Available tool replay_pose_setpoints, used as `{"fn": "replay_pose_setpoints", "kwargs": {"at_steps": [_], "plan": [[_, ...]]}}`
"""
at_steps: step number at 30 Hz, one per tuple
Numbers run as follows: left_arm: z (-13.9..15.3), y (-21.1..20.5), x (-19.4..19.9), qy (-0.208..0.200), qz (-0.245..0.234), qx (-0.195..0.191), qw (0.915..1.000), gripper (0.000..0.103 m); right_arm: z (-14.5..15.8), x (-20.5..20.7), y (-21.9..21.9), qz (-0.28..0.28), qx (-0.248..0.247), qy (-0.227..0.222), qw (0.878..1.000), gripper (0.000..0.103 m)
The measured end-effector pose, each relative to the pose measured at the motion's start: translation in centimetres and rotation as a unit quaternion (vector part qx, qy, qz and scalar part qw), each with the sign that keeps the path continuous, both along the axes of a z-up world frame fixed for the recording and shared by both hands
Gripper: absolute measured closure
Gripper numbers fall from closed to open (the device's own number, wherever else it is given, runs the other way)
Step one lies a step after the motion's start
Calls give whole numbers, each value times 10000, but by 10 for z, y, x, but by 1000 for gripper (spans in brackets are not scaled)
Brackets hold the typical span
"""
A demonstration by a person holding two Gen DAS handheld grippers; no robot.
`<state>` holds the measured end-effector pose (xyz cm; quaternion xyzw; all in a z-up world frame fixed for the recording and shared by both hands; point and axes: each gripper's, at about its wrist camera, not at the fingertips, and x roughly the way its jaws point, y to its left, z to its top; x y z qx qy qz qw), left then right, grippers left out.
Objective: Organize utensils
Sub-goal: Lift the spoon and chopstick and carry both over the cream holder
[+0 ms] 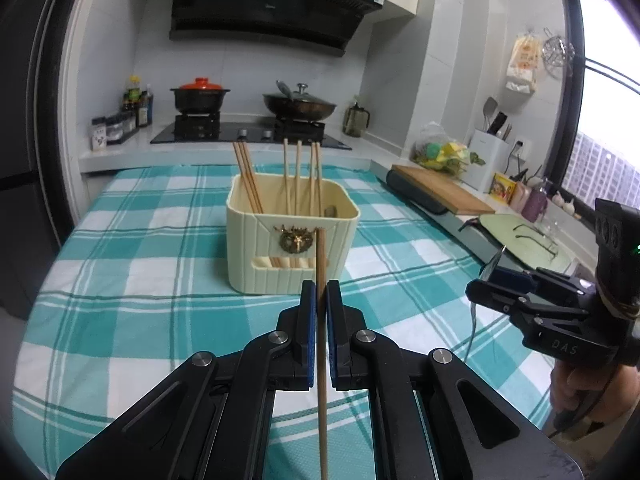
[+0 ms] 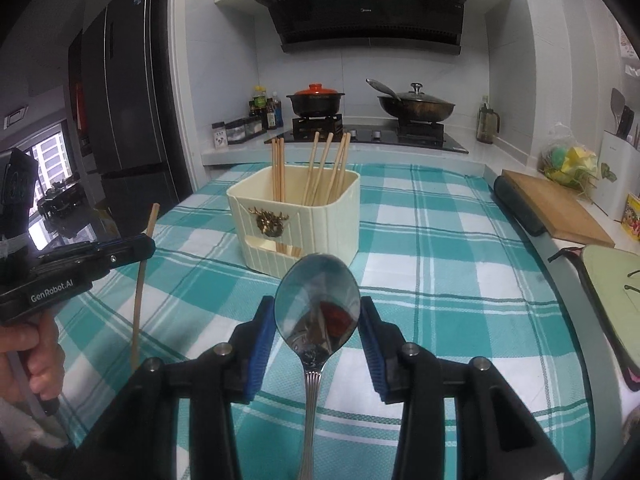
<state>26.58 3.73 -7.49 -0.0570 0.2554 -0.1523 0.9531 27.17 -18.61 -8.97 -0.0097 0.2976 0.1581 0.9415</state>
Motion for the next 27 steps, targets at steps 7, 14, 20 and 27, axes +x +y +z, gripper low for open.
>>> {"fn": "replay_pose_setpoints", "kwargs": {"at_steps": [7,14,20,27], "plan": [[16,1,-16,-196,57,-81,9998,99,17,-12,2,0,60,-197,9998,61],[27,12,-22,-287,180,-294,9990,99,31,-17,3,5,76,-373,9993,61],[30,11,-21,-286,277,-224,9990,99,40,-19,4,44,82,-476,9988,61],[30,11,-18,-252,351,-137,9990,99,41,-17,2,33,142,-456,9989,61]]}}
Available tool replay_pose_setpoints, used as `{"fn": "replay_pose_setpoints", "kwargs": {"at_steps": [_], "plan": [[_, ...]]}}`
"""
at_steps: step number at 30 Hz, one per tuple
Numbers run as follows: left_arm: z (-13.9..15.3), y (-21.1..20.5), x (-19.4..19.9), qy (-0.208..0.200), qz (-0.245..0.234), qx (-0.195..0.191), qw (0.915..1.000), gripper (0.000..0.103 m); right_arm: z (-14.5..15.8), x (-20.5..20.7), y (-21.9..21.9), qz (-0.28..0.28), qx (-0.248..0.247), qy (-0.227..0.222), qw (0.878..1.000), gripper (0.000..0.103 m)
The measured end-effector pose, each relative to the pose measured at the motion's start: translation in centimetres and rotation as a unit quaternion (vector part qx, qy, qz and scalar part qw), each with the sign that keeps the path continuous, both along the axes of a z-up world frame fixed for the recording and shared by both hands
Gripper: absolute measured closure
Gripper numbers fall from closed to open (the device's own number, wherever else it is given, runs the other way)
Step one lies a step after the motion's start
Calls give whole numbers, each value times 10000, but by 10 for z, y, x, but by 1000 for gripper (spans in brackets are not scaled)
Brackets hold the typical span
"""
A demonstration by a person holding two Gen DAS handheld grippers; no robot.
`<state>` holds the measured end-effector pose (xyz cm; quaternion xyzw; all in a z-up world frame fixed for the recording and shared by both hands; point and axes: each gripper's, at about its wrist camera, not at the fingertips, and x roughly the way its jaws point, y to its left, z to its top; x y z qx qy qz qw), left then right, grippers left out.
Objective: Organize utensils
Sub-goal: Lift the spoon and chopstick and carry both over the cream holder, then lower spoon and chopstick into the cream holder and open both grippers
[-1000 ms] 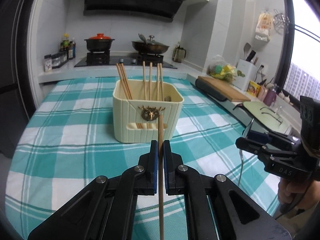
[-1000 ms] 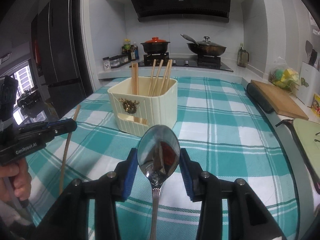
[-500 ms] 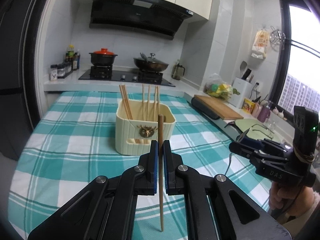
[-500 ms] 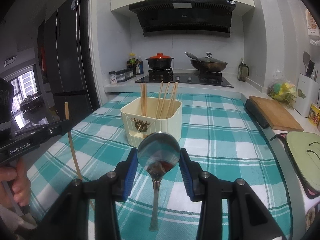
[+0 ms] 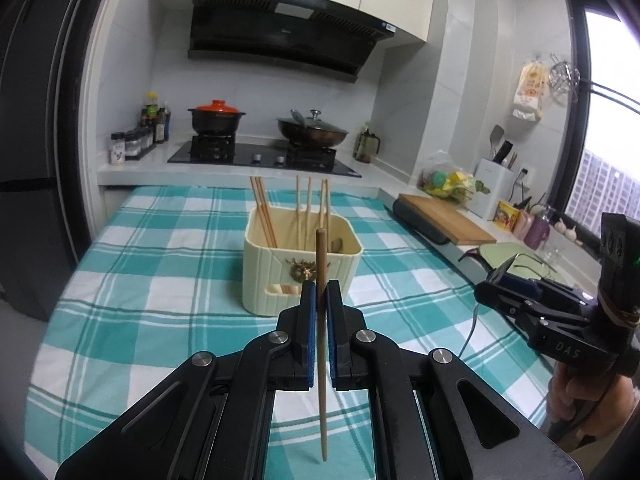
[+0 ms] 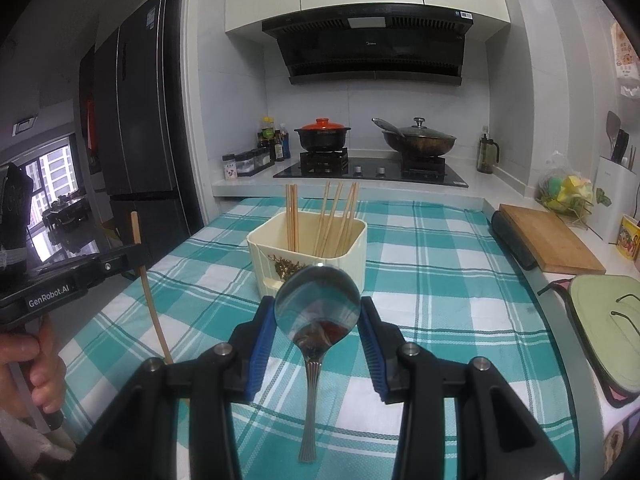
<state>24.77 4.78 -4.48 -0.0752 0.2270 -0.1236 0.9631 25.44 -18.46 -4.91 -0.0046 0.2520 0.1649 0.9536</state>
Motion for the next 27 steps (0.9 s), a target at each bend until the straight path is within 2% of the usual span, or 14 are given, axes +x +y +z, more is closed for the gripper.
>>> {"fn": "replay_pose_setpoints", "kwargs": {"at_steps": [15,18,21,27], "plan": [[6,6,3,80,55,66,9999,99,0,0,1,-9,-19,76,10000,61],[23,14,6,12,-23,38,10000,99,3,3,2,37,-31,75,10000,61],[48,26,17,-48,-97,-167,9998,99,16,13,1,96,-14,39,9999,61],[101,40,57,-304,-118,-244,9992,99,63,52,9,268,119,-211,9993,61]]}}
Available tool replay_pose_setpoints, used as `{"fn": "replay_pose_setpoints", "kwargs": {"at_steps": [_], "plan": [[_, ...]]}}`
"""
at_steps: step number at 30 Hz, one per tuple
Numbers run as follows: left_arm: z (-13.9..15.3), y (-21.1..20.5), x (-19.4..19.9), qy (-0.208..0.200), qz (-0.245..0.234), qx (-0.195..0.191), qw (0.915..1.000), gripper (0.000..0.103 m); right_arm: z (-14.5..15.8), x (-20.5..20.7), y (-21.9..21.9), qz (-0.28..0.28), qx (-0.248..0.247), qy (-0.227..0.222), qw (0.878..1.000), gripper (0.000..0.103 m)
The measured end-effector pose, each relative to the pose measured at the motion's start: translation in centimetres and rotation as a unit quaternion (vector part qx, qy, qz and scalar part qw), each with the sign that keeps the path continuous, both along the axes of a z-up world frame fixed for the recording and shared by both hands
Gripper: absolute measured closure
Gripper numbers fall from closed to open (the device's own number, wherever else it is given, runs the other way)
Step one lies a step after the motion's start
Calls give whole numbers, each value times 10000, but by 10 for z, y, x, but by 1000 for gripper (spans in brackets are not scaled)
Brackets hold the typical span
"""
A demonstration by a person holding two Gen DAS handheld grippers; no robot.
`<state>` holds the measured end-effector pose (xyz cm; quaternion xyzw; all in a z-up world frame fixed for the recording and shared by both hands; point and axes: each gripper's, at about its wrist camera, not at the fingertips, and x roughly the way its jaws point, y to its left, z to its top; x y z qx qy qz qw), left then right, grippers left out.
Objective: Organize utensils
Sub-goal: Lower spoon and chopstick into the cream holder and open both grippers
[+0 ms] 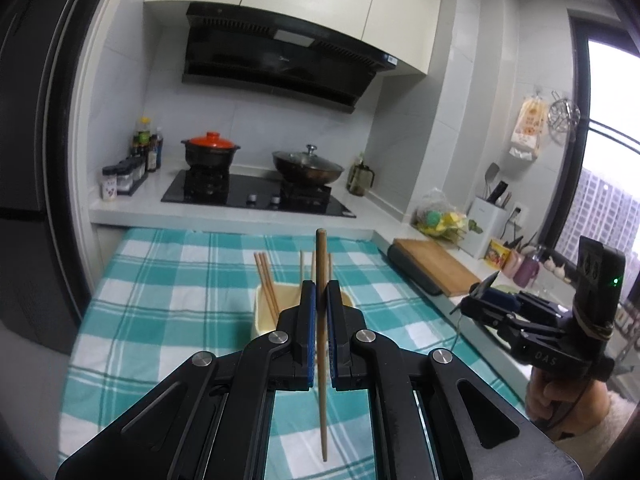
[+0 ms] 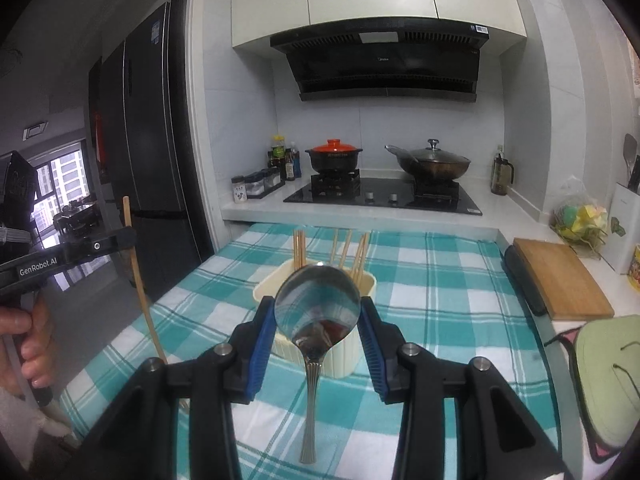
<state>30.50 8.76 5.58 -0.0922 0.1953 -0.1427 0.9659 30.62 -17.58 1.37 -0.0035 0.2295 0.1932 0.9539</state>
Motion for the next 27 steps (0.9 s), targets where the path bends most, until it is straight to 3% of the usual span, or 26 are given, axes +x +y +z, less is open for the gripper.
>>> {"fn": "replay_pose_setpoints", "kwargs": {"at_steps": [6,10,14,19,27], "plan": [[38,1,65,-251,123,-16,9996,99,46,61,21,94,64,-324,9994,61],[33,-7,111,-298,251,44,9992,99,49,106,30,-17,157,-452,9989,61],[3,-20,154,-72,322,160,9993,99,21,151,34,-118,173,-209,9996,61],[-49,-31,195,515,322,209,9979,99,-36,196,30,-275,153,549,9980,61],[-105,-43,226,1338,382,485,9891,95,-86,227,27,-615,-18,1289,9897,61]]}}
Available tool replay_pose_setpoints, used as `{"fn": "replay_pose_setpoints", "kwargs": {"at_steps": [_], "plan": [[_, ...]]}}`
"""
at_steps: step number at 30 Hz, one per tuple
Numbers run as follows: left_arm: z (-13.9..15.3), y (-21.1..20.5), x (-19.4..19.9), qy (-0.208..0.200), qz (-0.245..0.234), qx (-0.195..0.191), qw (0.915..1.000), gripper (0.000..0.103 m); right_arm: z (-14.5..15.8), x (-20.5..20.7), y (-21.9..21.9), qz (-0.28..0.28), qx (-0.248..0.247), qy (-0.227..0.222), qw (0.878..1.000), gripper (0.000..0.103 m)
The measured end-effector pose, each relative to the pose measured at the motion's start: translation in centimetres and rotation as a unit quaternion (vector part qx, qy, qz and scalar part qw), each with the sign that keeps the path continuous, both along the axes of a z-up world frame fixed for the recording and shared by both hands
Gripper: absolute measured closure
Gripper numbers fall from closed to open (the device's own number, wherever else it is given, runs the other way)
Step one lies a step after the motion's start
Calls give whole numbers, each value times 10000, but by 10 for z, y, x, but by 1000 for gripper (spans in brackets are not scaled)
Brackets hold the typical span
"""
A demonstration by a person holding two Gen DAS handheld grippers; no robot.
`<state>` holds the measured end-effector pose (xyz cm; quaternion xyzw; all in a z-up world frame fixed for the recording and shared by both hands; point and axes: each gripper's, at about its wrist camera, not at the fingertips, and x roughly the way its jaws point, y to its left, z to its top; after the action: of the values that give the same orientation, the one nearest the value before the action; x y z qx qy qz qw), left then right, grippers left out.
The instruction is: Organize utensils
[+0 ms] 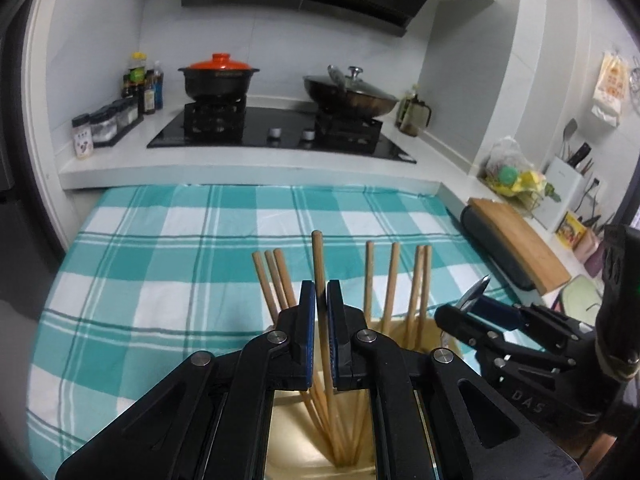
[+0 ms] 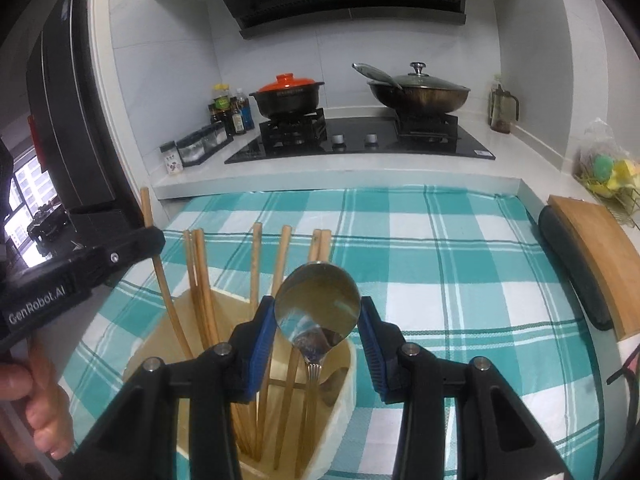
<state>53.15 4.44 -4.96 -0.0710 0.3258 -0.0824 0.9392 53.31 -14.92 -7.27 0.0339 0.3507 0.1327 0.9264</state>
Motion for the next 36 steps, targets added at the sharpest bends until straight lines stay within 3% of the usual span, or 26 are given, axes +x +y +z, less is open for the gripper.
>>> {"fn": "replay_pose_setpoints", "kwargs": {"at_steps": [2,6,11,14,18,23,26,28,30,33,36], "plan": [[0,3,-6,35,41,-21,10000,65,-3,5,-2,-91,28,154,9998,60],[22,13,-48,-288,103,180,9994,51,14,-5,-14,-212,113,7,9997,55],[48,20,-135,-861,343,650,9936,5,57,-58,-38,-368,220,-469,9980,52],[51,14,-187,-1092,618,1049,9865,0,75,-105,-43,-349,186,-717,9966,43],[42,6,-239,-996,1101,1343,9798,0,82,-170,-38,-216,187,-895,9956,39],[29,-2,-287,-845,1444,1324,9770,0,71,-238,-26,-105,169,-1028,9945,20],[24,-12,-310,-959,1597,1679,9680,0,61,-265,-21,-115,56,-1012,9948,15],[21,-17,-319,-876,1645,1813,9656,0,55,-278,-21,-100,34,-984,9951,6],[18,-21,-325,-709,1591,1773,9686,0,51,-292,-20,-158,-72,-1025,9946,1],[14,-26,-332,-533,1349,1562,9770,0,49,-307,-18,-145,-168,-1087,9938,0],[14,-28,-338,-467,1365,1431,9791,0,47,-317,-20,-186,-235,-1050,9940,0]]}}
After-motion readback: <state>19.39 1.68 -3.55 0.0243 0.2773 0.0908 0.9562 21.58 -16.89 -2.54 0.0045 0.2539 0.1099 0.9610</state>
